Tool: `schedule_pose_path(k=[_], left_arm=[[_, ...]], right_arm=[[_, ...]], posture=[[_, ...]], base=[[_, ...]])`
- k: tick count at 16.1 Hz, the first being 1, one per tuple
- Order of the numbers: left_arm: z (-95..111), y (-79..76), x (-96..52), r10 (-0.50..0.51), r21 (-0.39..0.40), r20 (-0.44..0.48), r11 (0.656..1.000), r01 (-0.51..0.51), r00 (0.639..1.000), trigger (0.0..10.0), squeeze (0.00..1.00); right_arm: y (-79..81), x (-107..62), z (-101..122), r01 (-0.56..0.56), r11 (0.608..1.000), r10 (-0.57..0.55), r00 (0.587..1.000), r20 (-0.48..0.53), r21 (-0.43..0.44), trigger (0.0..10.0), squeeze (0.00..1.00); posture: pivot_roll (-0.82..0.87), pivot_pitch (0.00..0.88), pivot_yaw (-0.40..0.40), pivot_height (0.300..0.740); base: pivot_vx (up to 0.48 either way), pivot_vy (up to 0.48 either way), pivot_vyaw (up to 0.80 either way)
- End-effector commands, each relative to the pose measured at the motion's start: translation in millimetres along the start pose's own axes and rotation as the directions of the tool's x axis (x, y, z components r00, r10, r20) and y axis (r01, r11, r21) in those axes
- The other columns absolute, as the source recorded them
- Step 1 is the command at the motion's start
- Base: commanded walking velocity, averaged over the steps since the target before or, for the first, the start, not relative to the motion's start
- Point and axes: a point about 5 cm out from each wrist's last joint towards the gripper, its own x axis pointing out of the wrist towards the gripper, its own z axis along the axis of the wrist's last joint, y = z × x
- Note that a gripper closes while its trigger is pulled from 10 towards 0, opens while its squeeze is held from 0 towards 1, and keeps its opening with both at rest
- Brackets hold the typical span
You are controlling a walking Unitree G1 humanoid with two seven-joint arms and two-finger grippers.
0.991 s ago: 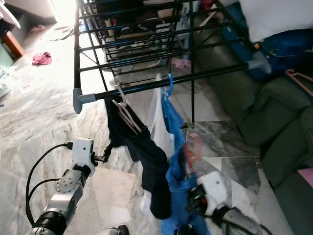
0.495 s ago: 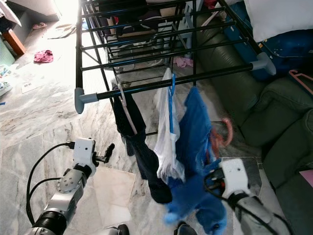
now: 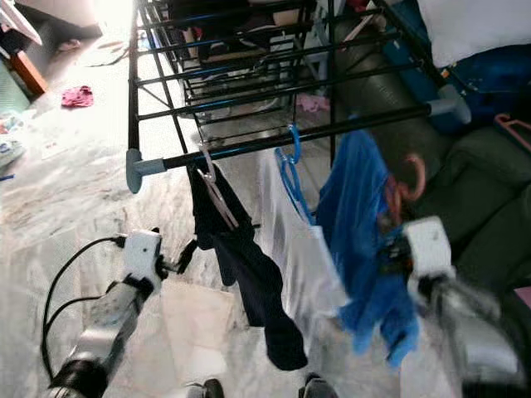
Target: Hang hanger
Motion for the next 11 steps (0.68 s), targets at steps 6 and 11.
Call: schedule_pose_path(k=[6,11], left_arm=[[17,-12.0,-11.2,-0.194,0.010,0.106,0.981,0.194,0.975,10.0,0.00],[28,-18.8,-5.8,-0.232,0.019,0.137,0.973,0.232,0.963,10.0,0.00]], right_arm=[[-18.2,21.3,45,-0.025,0.999,0.027,0.995,0.093,-0.021,10.0,0.00],[-22.5,39.6,67,-0.074,0.997,0.071,0.993,0.098,0.029,10.0,0.00]], posture=[[-0.06,0.218,0.113,0.740],[-0.07,0.213,0.112,0.740]], base=[[0.000,0.000,0.00],[0.000,0.000,0.00]])
